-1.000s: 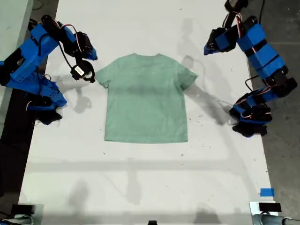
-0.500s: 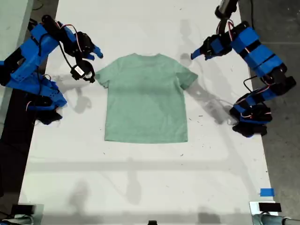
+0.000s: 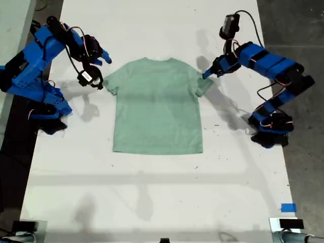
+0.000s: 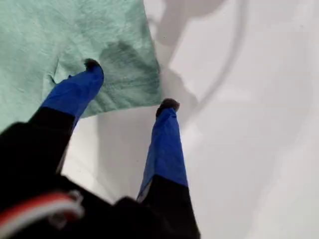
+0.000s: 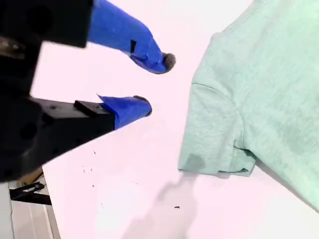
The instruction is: Fold t-shirt
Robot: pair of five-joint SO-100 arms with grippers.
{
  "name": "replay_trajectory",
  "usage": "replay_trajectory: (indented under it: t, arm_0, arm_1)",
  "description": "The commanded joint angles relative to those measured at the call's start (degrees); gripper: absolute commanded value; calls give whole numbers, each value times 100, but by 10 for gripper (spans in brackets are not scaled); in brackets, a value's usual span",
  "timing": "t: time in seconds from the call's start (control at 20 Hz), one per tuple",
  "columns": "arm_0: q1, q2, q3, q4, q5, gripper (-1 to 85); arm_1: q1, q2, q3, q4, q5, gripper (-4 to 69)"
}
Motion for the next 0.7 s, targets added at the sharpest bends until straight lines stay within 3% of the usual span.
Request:
replay_trajectory:
  t: [0.0,0.05,0.3,0.35,0.45,0.65]
  arm_0:
    - [-62,9,-316,-44,35,80]
    - [-70,0,-316,-44,35,29]
    - [-97,-35,-308,-53,44,7]
    - [-97,-53,-308,-62,44,7]
    - [-97,-53,-316,-70,44,7]
    - [-97,-62,-308,-62,70,7]
  arm_1:
    - [62,-211,-35,-466,-149,264]
    - [62,-352,-35,-554,-176,261]
    - [53,-949,-229,-650,-264,232]
    - [53,-1037,-334,-580,-281,192]
    - [62,-1274,-598,-334,-237,20]
    - [53,-1292,-1020,404,-114,-8]
